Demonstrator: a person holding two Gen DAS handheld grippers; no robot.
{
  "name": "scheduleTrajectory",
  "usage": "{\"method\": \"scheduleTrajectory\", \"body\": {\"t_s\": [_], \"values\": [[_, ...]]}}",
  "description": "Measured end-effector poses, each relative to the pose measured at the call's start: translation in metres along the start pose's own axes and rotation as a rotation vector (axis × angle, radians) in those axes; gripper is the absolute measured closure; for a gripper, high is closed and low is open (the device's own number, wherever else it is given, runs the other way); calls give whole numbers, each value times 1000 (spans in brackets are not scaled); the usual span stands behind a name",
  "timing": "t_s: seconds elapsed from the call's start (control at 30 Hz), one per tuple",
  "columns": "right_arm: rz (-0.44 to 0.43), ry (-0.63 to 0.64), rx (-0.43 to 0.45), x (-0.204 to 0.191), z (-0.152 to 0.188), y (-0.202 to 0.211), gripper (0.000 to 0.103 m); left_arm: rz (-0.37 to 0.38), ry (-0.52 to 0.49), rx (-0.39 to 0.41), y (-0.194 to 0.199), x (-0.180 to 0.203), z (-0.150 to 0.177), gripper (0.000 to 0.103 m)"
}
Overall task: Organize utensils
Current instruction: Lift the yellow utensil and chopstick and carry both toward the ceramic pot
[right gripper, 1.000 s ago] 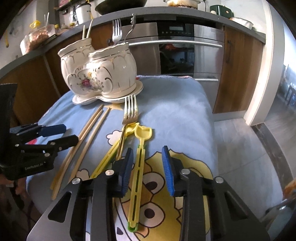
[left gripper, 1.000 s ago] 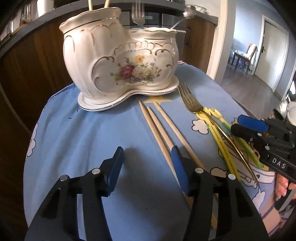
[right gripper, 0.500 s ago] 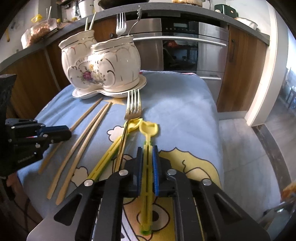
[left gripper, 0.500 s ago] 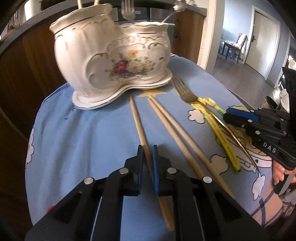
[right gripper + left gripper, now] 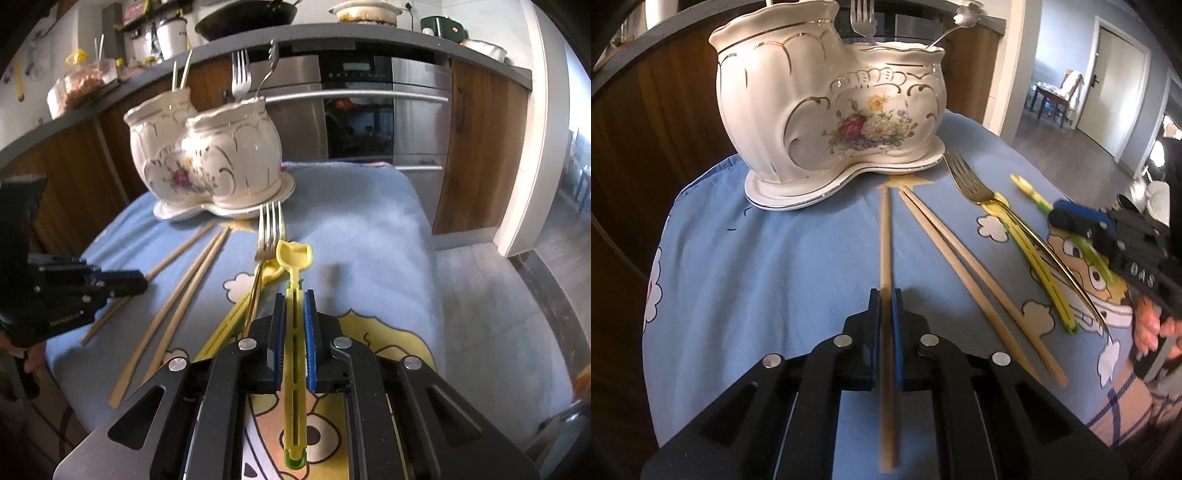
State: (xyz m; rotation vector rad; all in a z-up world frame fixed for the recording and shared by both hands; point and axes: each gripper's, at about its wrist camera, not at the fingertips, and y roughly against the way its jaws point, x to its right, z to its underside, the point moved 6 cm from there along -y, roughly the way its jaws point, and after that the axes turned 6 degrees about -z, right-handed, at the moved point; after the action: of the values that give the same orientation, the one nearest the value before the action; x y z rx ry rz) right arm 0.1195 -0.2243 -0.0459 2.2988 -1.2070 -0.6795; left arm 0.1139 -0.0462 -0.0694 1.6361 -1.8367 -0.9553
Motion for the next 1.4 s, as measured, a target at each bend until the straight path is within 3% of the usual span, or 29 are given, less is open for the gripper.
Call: {"method": "scheduleTrajectory", "body": {"t_s": [0.2, 0.5, 0.67, 0.93, 1.1, 1.3, 1.4], "values": [[-36, -11, 77, -4, -10, 10, 92, 30, -31, 26, 21, -4, 14, 97], [-96, -1, 233, -21, -32, 36, 92, 72, -24, 296, 74, -20, 0, 97], [-138, -3, 266, -31, -57, 40, 93, 88, -1, 406, 91, -29, -28, 97], [-137, 68, 328, -54, -120, 32, 93, 83, 4, 564, 119, -43, -78, 97], [-138, 45, 405, -57, -160, 19, 92, 88, 71, 630, 121, -64, -115, 97], [-199, -38, 480, -50, -192, -6, 92, 189, 217, 758, 117, -96, -155, 97], [-248, -87, 493, -46, -201, -22, 92, 261, 281, 769, 106, -105, -171, 97]]}}
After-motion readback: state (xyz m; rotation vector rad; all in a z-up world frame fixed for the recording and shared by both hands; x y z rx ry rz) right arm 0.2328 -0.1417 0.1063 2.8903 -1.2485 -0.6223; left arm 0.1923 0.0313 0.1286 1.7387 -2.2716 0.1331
